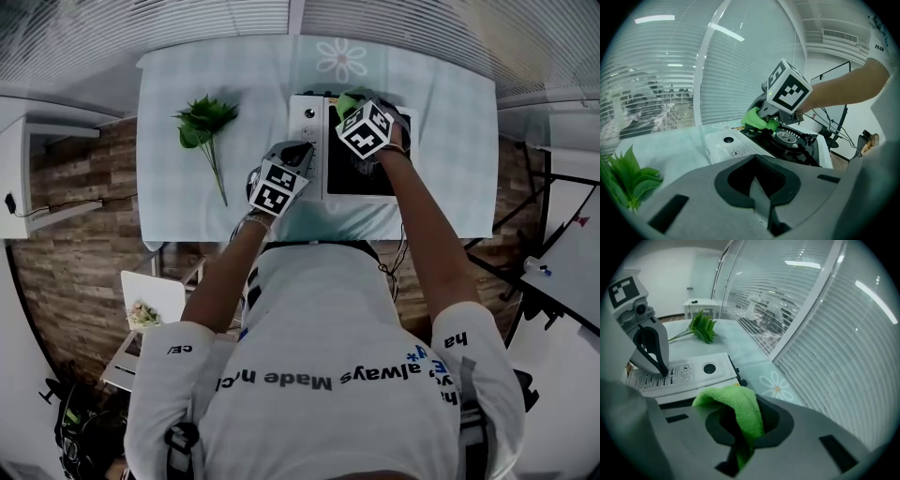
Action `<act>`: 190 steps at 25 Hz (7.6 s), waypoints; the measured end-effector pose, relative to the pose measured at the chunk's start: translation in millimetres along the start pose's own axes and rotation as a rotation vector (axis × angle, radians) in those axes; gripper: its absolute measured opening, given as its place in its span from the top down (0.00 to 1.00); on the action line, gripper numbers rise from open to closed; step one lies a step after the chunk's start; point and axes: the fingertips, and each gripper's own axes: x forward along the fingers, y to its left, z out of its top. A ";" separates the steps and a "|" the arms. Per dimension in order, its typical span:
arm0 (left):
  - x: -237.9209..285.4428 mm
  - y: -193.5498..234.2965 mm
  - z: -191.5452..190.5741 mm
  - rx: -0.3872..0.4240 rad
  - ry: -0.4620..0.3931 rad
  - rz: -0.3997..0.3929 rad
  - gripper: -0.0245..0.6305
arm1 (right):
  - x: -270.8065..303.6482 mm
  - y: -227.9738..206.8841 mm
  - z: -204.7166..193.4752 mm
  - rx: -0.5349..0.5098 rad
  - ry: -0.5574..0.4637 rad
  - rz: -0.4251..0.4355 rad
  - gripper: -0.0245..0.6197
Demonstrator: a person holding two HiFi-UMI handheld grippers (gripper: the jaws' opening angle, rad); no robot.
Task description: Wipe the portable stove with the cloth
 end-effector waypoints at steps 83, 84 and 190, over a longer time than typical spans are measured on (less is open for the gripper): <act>0.0 0.9 -2.0 0.060 0.056 -0.010 0.94 | -87.4 278.2 -70.5 0.061 0.010 0.328 0.93; -0.3 1.6 -2.6 0.058 0.055 -0.008 0.94 | -88.9 274.0 -77.0 0.073 0.017 0.321 0.93; -1.7 4.8 -1.7 -0.143 0.024 0.086 0.94 | -13.0 -107.9 -216.3 -0.083 0.232 0.024 0.93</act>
